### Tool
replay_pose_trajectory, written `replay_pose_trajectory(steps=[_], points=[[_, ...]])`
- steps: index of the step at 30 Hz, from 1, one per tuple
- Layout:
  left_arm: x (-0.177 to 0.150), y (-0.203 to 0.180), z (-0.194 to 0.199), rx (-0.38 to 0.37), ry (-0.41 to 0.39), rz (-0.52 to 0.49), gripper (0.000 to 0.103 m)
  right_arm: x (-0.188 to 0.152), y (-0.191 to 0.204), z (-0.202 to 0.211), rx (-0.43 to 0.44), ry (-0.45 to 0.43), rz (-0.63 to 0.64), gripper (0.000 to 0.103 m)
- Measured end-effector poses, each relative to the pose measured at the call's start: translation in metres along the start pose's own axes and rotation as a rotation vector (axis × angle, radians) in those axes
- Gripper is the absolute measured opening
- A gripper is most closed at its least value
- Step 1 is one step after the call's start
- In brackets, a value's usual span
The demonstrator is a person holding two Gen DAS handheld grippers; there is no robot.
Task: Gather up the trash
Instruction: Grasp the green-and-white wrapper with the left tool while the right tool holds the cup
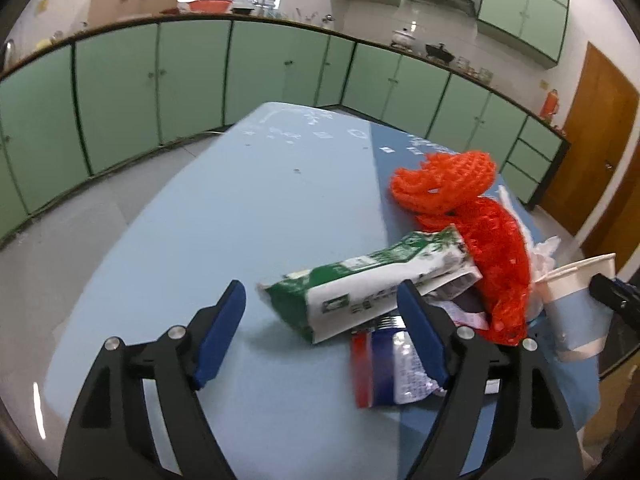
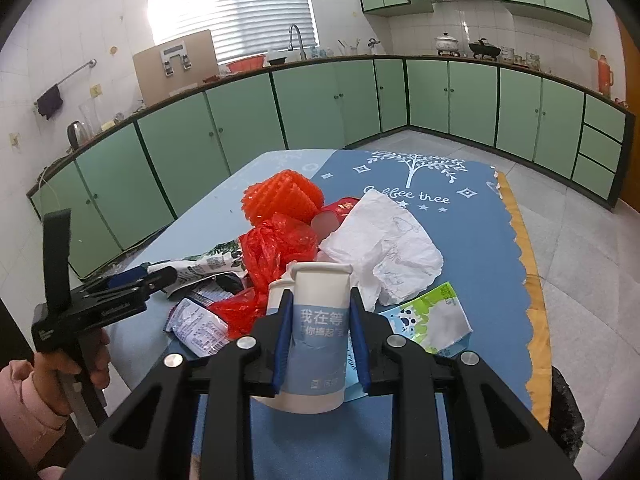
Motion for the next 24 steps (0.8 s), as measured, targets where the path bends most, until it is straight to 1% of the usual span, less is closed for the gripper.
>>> replay_pose_trajectory(steps=[2,7,12,13,15,17,19,21,24], points=[[0.0,-0.006,0.0,-0.044,0.002,0.003,0.076,0.0,0.0,-0.001,-0.003,0.001,-0.001,0.028],[-0.004,-0.026,0.002,-0.097,0.009,-0.022,0.075,0.0,0.002,0.001,-0.009,-0.002,0.005,0.028],[-0.01,-0.049,0.016,-0.191,0.006,-0.054,0.075,0.0,-0.001,0.004,-0.018,-0.009,-0.006,0.028],[-0.011,-0.053,0.019,-0.191,0.0,-0.075,0.076,0.0,-0.001,0.004,-0.018,-0.01,-0.008,0.028],[-0.01,-0.053,0.018,-0.145,-0.01,-0.103,0.076,0.0,-0.001,0.006,-0.019,-0.012,-0.011,0.028],[-0.007,-0.045,0.012,-0.094,-0.013,-0.111,0.077,0.0,-0.001,0.006,-0.02,-0.014,-0.01,0.028],[-0.002,-0.037,0.004,-0.072,-0.013,-0.102,0.077,0.0,-0.001,0.007,-0.021,-0.014,-0.01,0.028],[0.002,-0.032,-0.006,-0.078,-0.001,-0.093,0.077,0.0,-0.001,0.007,-0.023,-0.015,-0.011,0.028],[0.001,-0.035,-0.015,-0.101,0.013,-0.109,0.077,0.0,-0.002,0.007,-0.027,-0.015,-0.013,0.028]])
Point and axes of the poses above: each gripper's, at about its wrist camera, not at the fingertips, and z roughly against the way its jaws point, y to its left, x to its top, the point moved 4 cm from there along -z, roughly the way its jaws point, and after that the axes turned 4 degrees about -x, right-handed, at the moved point
